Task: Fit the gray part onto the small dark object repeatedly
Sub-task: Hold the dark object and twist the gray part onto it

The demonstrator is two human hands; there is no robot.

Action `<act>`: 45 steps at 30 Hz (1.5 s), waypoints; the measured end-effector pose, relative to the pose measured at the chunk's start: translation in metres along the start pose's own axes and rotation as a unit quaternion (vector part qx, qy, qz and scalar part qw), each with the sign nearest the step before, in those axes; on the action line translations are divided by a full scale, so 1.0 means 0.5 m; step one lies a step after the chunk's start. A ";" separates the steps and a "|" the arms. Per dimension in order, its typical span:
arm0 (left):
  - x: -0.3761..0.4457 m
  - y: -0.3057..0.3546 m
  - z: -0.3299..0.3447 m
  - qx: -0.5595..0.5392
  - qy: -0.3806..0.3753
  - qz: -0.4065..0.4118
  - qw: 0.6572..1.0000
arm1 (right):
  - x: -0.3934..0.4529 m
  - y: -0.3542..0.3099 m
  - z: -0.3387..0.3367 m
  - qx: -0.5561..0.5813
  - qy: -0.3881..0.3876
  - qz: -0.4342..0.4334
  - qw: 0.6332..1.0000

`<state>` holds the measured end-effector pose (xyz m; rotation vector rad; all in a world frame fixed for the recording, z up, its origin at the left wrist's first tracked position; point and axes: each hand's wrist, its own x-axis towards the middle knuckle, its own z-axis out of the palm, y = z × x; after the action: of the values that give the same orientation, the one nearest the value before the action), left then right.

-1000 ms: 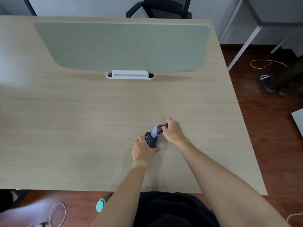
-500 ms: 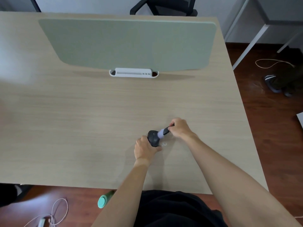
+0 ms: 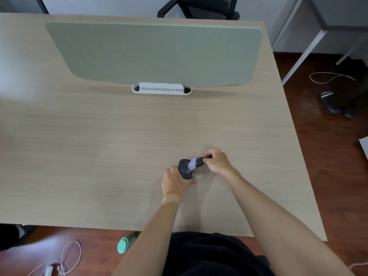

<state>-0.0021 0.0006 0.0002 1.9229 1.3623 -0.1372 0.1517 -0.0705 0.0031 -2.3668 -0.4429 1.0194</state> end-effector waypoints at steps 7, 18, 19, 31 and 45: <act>0.000 0.014 0.000 0.018 -0.003 -0.009 1.000 | -0.016 -0.032 0.000 0.038 0.046 -0.040 0.997; 0.007 0.011 0.000 0.031 -0.017 0.003 0.999 | -0.028 -0.015 0.000 -0.046 0.021 -0.014 0.999; 0.007 0.013 -0.002 0.050 -0.025 0.006 0.998 | -0.027 -0.017 -0.007 -0.054 0.034 -0.013 0.998; 0.060 0.021 -0.058 0.208 -0.157 0.163 0.952 | -0.049 -0.030 0.048 0.083 -0.010 -0.023 0.996; 0.059 0.025 -0.052 0.164 -0.144 0.157 0.963 | -0.067 -0.022 0.029 0.092 -0.017 -0.048 0.994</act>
<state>0.0124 0.0378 0.0103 2.2621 0.8697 -0.4913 0.1180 -0.0727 0.0203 -2.1480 -0.4504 1.0118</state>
